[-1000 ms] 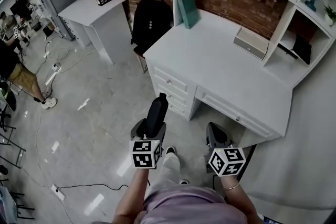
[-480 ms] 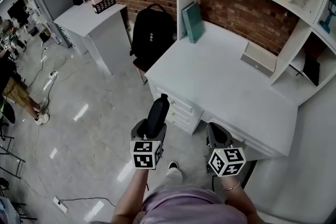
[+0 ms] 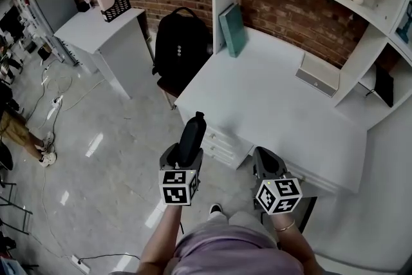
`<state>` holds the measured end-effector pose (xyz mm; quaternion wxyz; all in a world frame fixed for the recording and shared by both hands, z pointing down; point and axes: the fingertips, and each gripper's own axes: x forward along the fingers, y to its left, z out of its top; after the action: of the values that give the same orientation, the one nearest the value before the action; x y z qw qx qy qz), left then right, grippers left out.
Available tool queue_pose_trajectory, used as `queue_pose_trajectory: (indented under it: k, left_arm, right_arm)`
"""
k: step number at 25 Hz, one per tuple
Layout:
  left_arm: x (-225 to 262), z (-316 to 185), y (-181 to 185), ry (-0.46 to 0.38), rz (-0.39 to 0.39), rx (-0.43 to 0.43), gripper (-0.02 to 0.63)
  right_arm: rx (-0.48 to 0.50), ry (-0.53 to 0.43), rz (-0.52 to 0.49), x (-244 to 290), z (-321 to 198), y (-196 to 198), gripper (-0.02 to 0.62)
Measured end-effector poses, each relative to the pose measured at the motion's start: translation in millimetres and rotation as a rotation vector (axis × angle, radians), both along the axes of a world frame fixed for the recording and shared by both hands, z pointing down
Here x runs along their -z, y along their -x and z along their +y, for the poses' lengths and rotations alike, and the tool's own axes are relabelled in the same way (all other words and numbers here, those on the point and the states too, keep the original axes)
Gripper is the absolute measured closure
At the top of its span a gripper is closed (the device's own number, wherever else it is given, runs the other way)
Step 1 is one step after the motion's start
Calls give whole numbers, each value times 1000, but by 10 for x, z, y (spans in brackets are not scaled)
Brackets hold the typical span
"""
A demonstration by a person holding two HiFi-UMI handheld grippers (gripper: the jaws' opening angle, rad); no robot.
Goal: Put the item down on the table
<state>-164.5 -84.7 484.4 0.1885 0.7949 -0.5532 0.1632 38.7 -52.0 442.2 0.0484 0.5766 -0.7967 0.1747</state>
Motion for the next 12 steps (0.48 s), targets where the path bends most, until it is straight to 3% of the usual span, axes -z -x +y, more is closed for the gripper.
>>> queue_pose_trajectory:
  k: [12]
  left_arm:
    - [-75, -482, -99, 8, 0, -17, 295]
  right_arm:
    - [-19, 6, 5, -54, -344, -62, 594]
